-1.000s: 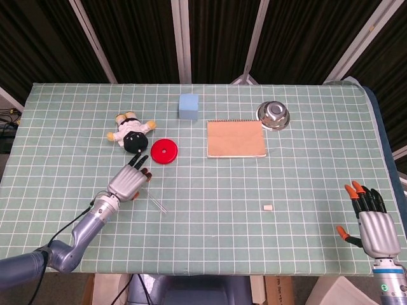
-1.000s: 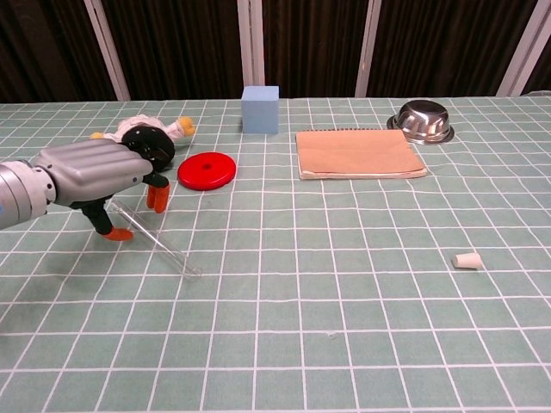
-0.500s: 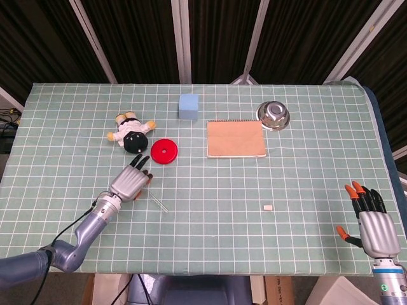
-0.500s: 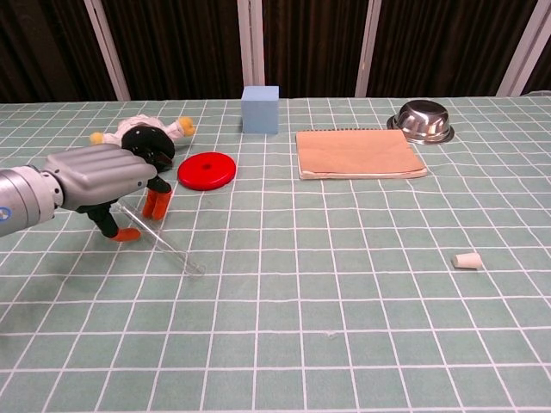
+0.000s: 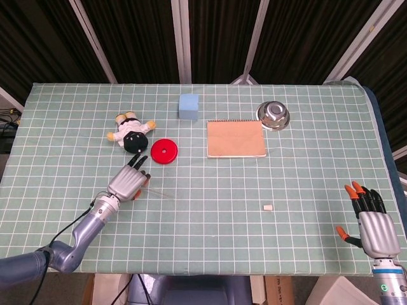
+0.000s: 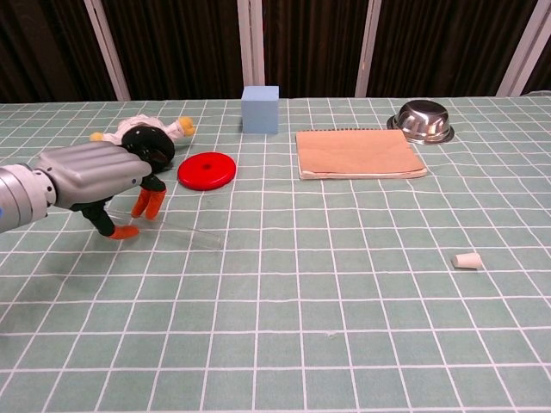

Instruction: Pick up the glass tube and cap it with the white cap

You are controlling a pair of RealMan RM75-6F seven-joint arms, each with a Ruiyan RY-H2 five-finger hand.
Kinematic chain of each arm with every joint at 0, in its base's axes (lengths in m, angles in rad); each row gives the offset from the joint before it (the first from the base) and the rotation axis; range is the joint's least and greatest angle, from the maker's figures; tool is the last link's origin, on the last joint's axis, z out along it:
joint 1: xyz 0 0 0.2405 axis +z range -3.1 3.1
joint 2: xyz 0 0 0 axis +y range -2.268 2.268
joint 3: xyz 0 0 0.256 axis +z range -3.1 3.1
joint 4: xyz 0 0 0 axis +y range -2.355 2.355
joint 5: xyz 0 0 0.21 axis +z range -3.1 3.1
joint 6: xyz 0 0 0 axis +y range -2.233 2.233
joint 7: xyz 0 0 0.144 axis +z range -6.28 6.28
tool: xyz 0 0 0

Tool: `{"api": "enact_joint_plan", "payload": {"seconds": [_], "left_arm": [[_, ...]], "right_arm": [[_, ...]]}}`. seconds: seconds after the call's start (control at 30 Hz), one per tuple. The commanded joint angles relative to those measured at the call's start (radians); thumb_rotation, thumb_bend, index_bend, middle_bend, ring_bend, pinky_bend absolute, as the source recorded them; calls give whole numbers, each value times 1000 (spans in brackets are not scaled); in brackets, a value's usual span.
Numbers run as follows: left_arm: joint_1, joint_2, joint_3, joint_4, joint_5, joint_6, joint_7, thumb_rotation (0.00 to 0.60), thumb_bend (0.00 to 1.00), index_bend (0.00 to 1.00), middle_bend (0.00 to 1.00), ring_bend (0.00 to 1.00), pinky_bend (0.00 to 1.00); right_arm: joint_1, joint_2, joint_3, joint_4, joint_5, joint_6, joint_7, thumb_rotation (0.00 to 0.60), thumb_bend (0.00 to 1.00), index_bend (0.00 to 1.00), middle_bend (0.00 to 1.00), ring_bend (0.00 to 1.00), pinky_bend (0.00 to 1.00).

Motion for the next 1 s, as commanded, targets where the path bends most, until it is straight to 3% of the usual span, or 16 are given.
{"api": "enact_joint_plan", "payload": {"seconds": [0.03,0.23,0.47,0.8,1.0], "left_arm": [[4,0,1,-1,17,19,-24,600,490,526,552,61,0],[26,-8,-1,-10,56,81,-104,600,504,524,555,61,0],[91,-51,-21,-29,99,229,-263,600,518,524,558,61,0],[127,-46,-54,-119,102,309,-314,600,518,526,565,61,0],[123,-14,-75,-159,94,304,-312,600,519,531,566,61,0]], "right_arm": [[0,0,0,0,0,0,0,600,266,0,0,0,0],[-1,1,0,0,-2,1,3,600,265,0,0,0,0],[1,-1,1,-4,-1,-1,14,600,266,0,0,0,0],[29,-9,13,-22,-6,-28,4,600,265,1,0,0,0],[93,-28,40,-57,23,-110,-63,600,266,149,113,0,0]]}}
